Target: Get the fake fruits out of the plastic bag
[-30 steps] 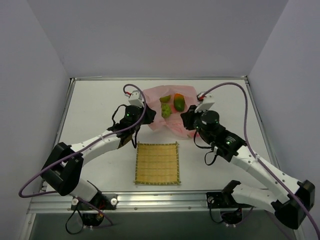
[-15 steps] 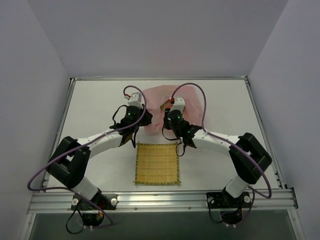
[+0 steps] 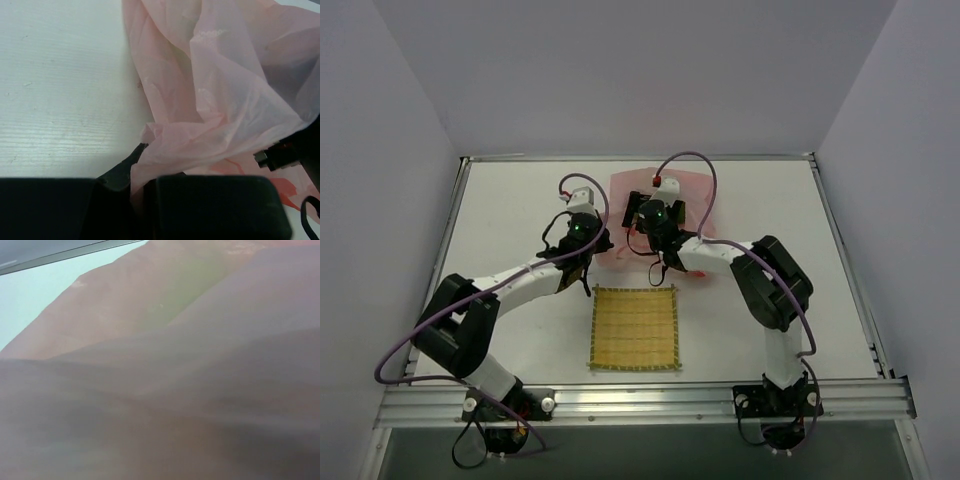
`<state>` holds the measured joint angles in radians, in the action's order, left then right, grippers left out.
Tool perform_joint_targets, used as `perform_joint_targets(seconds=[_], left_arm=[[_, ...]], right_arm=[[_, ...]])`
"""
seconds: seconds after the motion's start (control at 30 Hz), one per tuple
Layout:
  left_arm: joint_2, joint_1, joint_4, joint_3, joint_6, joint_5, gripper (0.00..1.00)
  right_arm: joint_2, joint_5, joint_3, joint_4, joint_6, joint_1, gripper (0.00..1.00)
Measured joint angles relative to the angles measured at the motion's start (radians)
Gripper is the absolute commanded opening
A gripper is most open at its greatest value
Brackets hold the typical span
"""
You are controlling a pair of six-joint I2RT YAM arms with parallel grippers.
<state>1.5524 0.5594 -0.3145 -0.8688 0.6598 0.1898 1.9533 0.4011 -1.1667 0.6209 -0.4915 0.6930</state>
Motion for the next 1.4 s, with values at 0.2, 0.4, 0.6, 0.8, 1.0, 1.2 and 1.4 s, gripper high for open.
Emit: perform_joint_targets(seconds=[0.2,0.4,0.6,0.8,1.0,1.2,1.4], left_arm=[[0.024,0.000,-0.004,0.000,-0.002,-0.002,0.02],[0.034,0.000,-0.021,0.012,-0.002,-0.010,0.02],[0.034,-0.002,-0.035,0.021,-0.002,-0.023,0.02],[0.035,-0.015,-0.042,0.031,-0.002,-0.036,0.02],[0.040,-0.047,-0.045,0.029,-0.002,-0.063,0.02],[0.047,-0.113,-0.092,0.029,0.010,-0.138,0.02],[0.048,-0.132,-0.126,0.028,0.030,-0.200,0.02]], right_arm=[[0.112,-0.023,-0.072,0.019,-0.057,-0.035,0.90],[0.219,-0.077,-0.147,0.055,-0.091,-0.073,0.91],[0.297,-0.158,-0.182,0.160,-0.104,-0.100,0.72],[0.330,-0.224,-0.174,0.263,-0.110,-0.117,0.41],[0.202,-0.242,0.014,0.300,-0.083,-0.110,0.38],[-0.016,-0.256,0.135,0.205,-0.036,-0.059,0.38],[-0.238,-0.310,0.278,0.116,-0.022,0.015,0.38]])
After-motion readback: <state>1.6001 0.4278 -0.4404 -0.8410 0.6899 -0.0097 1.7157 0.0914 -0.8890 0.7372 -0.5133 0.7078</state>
